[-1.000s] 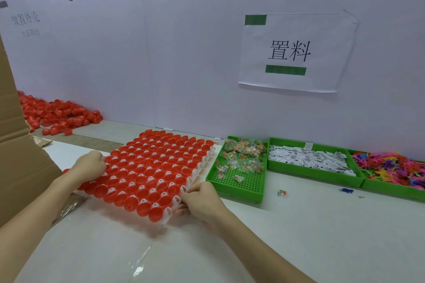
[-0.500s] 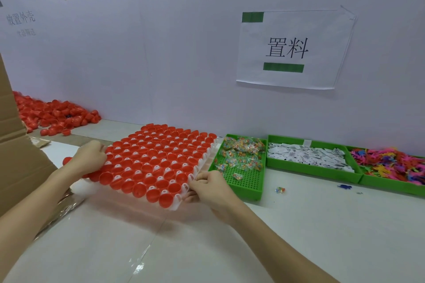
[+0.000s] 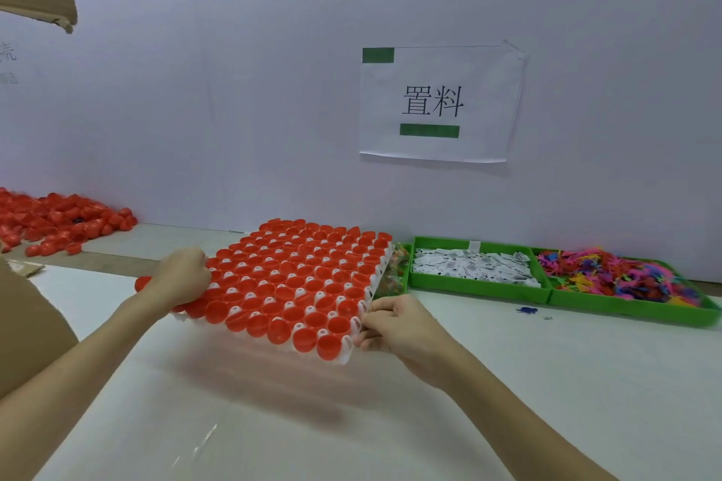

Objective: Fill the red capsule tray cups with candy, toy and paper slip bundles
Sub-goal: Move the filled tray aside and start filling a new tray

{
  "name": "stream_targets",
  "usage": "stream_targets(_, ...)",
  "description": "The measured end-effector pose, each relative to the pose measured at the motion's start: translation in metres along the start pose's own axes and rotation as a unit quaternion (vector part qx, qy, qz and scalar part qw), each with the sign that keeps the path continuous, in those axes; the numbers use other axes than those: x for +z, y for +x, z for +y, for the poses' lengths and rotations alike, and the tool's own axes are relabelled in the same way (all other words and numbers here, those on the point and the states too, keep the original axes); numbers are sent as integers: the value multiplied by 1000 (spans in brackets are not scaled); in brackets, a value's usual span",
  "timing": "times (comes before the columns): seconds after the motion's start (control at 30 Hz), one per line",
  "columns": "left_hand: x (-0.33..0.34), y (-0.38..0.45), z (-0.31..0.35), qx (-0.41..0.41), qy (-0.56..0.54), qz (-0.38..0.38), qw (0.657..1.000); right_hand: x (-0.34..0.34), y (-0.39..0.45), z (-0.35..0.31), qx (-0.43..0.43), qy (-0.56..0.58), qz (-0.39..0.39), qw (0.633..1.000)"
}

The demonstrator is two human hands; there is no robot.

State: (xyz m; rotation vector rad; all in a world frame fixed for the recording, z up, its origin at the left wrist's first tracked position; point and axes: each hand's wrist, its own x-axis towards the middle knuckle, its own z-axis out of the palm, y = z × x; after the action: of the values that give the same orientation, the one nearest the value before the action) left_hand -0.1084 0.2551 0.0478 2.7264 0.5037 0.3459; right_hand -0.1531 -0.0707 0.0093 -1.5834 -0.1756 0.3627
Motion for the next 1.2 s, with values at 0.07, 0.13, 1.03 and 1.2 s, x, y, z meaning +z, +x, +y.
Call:
stream_targets(0.07,2,-11,16,12,-2,4,1000,-14,-14,1,2,-11,5,1000)
stream_targets(0.13,5,-24,35,24,-3,8,1000,-30,-31,2,-1,-15,11,1000)
stream_targets(1.03,83,-234,214,54,2,-49,997,-228,-239,51,57,-38,73,995)
stream_targets(1.2,80,-252,207,43,3,-49,998,-227,-250,57,55,-33,77,995)
